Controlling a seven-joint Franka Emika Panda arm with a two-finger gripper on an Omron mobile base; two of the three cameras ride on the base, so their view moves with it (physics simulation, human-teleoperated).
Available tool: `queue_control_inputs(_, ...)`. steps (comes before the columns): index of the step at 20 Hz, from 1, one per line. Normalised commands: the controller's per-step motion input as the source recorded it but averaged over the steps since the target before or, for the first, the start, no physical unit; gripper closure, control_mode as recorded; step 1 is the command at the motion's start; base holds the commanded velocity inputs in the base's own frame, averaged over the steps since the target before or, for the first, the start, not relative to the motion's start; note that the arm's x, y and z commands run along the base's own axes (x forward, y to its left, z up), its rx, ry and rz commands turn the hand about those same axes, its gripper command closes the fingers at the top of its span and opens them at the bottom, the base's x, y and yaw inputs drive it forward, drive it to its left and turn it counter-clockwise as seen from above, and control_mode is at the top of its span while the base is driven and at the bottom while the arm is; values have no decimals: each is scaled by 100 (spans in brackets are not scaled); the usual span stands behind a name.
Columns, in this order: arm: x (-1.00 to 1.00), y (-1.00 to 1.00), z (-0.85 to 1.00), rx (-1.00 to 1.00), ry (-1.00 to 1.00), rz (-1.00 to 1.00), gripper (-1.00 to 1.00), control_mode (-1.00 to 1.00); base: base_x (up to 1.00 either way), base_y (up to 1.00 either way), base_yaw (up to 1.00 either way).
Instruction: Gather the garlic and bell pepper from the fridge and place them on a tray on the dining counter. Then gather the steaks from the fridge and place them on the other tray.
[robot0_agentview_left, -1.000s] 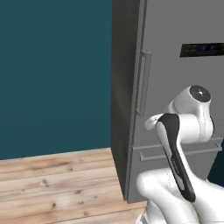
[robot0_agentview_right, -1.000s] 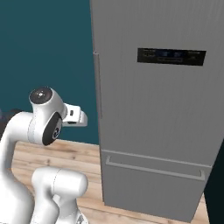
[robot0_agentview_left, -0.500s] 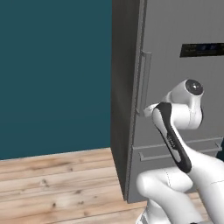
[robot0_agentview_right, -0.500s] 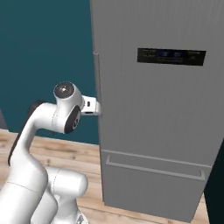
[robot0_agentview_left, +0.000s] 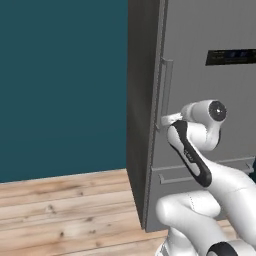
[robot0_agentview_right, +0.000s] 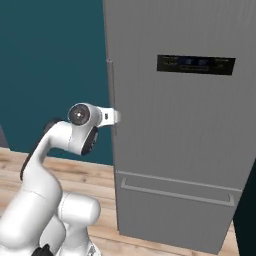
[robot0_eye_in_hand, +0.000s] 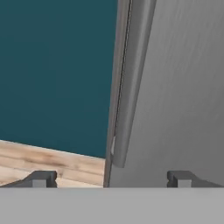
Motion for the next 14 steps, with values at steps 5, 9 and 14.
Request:
queue_control_inputs(5,47,-12,16,0,-13,0,-100,-100,0,0,0)
queue_control_inputs(9,56,-21,22,2,-1,0,-100,-100,0,0,0)
queue_control_inputs(14,66,-16,19,1,0,0,-100,-100,0,0,0)
